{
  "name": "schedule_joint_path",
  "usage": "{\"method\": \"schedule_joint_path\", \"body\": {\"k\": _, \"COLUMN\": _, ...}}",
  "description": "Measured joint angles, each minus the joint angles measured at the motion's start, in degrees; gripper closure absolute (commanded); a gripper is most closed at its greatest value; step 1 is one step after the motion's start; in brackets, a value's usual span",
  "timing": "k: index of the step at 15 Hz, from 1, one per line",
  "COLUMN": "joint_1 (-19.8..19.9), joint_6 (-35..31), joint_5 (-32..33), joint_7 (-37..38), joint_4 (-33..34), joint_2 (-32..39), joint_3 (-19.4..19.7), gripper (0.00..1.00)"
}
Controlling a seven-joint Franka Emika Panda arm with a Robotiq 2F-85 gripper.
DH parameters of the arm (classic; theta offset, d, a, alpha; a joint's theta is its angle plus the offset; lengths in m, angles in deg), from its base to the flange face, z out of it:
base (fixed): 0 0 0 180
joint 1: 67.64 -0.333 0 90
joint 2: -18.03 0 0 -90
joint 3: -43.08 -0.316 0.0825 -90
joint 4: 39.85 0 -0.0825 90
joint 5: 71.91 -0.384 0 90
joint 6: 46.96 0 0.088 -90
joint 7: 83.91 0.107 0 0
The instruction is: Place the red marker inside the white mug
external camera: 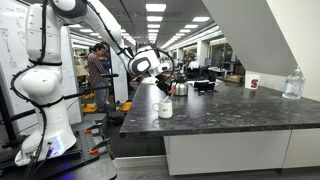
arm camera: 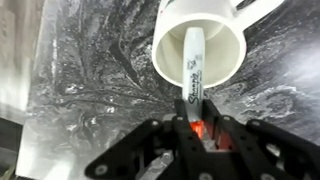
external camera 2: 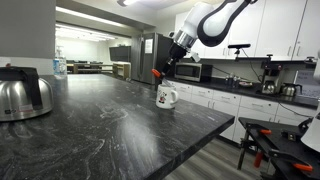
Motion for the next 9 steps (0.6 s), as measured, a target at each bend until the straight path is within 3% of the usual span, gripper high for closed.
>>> {"method": "schedule_joint_path", "body": {"k": 2, "joint_1": -0.12, "joint_6": -0.67, "joint_5": 0.02, "joint_7": 0.35, "joint_4": 0.0, "joint_2": 0.59, "joint_3": 0.06, "gripper": 0.5}}
{"method": "schedule_joint_path", "body": {"k": 4, "joint_1": -0.87, "joint_6": -1.28, "joint_5": 1.58, "joint_7": 2.03, "joint_4": -0.01, "joint_2": 1.07, "joint_3": 1.27, "gripper": 0.45}}
{"method": "schedule_joint_path", "body": {"k": 9, "joint_1": -3.83, "joint_6": -2.21, "joint_5": 5.62, "joint_7": 7.09, "joint_4": -0.17, "joint_2": 1.44, "joint_3": 5.27, "gripper": 0.1}}
